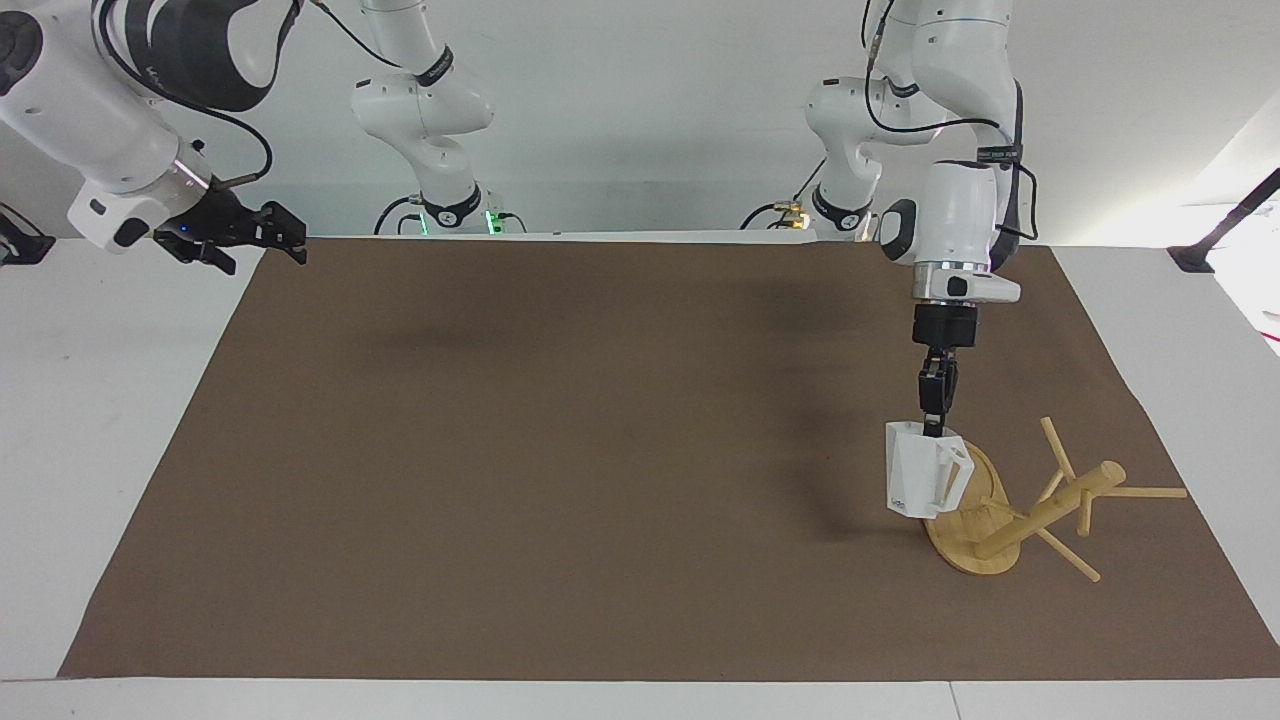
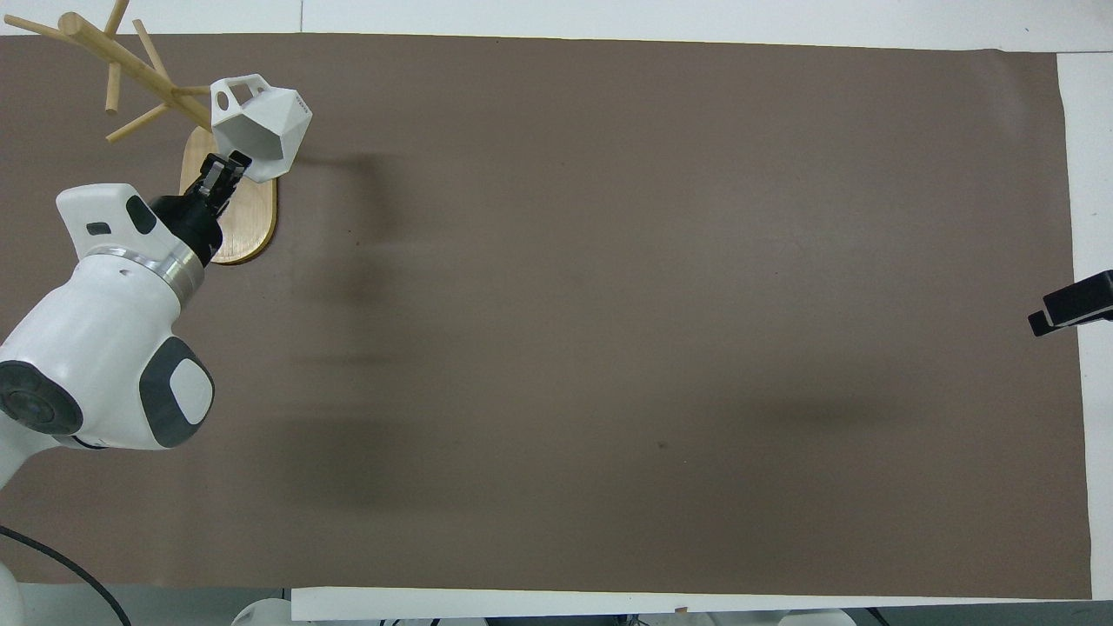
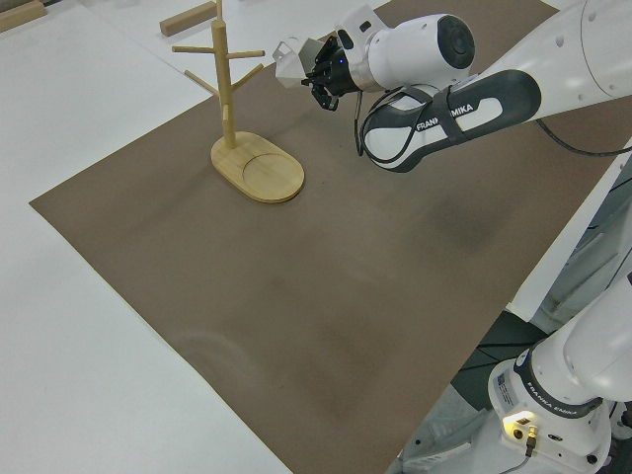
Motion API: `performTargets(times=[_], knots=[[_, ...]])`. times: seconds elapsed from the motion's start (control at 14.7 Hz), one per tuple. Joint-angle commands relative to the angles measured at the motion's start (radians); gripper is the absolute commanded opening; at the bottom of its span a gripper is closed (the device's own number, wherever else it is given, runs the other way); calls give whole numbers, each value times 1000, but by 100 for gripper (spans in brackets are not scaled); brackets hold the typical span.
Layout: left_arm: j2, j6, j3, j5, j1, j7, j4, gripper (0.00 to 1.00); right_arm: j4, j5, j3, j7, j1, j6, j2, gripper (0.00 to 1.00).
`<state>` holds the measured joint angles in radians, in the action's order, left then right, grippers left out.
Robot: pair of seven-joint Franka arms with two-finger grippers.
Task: Hang cup on rack
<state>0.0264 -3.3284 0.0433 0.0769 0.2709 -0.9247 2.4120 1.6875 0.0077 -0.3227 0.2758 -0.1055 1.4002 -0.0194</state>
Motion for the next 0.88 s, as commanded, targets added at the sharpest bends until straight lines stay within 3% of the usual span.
performTargets(times=[0.0, 0.27, 0.54, 0.82], knots=[[45, -2, -8, -69, -41, 4, -33, 0, 41, -20, -2, -39, 10, 0, -33, 100], [86, -2, -10, -92, -67, 4, -73, 0, -11, -22, -1, -176, 17, -4, -30, 100], [124, 6, -9, -111, -84, 4, -105, 0, -100, -22, 4, -179, 30, -18, 9, 100], [127, 35, -16, -112, -130, 3, -116, 0, -88, -15, 5, -182, 35, -6, 2, 100]])
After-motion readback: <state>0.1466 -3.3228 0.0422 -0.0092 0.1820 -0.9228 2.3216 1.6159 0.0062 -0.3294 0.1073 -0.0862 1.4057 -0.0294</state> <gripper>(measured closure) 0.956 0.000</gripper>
